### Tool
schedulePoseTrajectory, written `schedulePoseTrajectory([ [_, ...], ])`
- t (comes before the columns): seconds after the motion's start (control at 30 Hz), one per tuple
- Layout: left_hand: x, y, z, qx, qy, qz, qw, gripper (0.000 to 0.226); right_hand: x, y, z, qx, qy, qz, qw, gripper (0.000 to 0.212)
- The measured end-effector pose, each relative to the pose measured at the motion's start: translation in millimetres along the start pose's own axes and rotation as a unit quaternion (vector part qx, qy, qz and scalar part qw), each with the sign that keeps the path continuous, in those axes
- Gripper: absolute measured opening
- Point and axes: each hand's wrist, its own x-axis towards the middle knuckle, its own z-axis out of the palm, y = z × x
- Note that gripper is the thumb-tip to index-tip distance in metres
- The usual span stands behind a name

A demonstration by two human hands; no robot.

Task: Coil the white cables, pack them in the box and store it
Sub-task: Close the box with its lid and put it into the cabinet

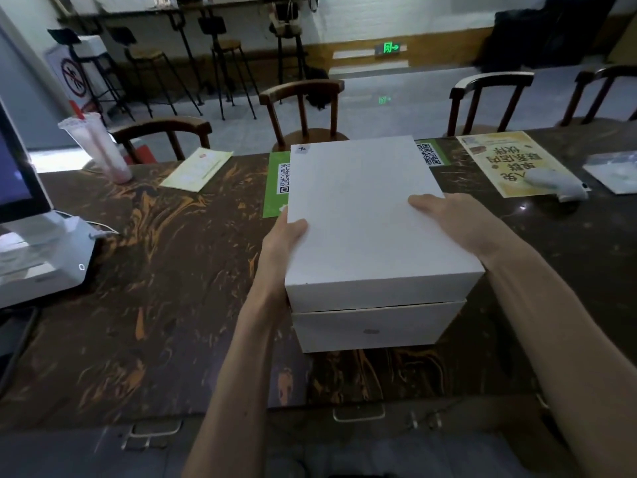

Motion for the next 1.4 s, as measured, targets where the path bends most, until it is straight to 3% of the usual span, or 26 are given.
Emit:
schedulePoseTrajectory([
  [0.1,-2.1,0.5,-0.4,0.006,0.003,-0.017,1.0,0.038,5.3,4.3,3.6,-0.05,0.001,0.005,0.999,0.05],
  [0.23,-0.3,-2.8,-2.2,0.026,0.002,-0.023,0.999,0.048,4.7,10.1,3.3,-0.01,-0.004,0.015,1.0,0.028],
  [0.37,-1.9,-7.7,-4.2,0.045,0.006,-0.007,0.999,0.035,4.0,12.7,4.7,-0.012,-0.013,0.003,1.0,0.026],
  [0.53,-3.4,0.0,-4.5,0.075,0.02,0.058,0.995,0.037,2.4,15.6,6.4,-0.006,-0.009,-0.006,1.0,0.032],
  [0.6,-2.2,11.8,0.6,0.22,0.052,0.119,0.967,0.034,4.1,16.0,8.7,-0.07,0.031,-0.024,0.997,0.057],
  [0.67,5.0,17.7,7.0,0.421,0.07,0.157,0.891,0.04,3.5,13.1,17.3,-0.208,0.083,-0.079,0.971,0.072],
  [0.77,20.7,16.7,27.1,0.614,0.008,0.145,0.776,0.056,2.3,4.8,38.5,-0.322,0.073,-0.152,0.932,0.068],
  [0.87,31.1,5.0,40.3,0.685,-0.039,0.126,0.717,0.057,9.9,9.2,55.2,-0.411,0.028,-0.154,0.898,0.067],
  [1.1,34.5,-24.6,35.5,0.72,-0.052,0.11,0.683,0.053,19.1,28.1,65.7,-0.477,0.036,-0.157,0.864,0.065],
  [1.4,34.8,-30.4,35.0,0.734,-0.031,0.124,0.667,0.052,20.6,34.8,70.2,-0.481,0.052,-0.161,0.86,0.066],
])
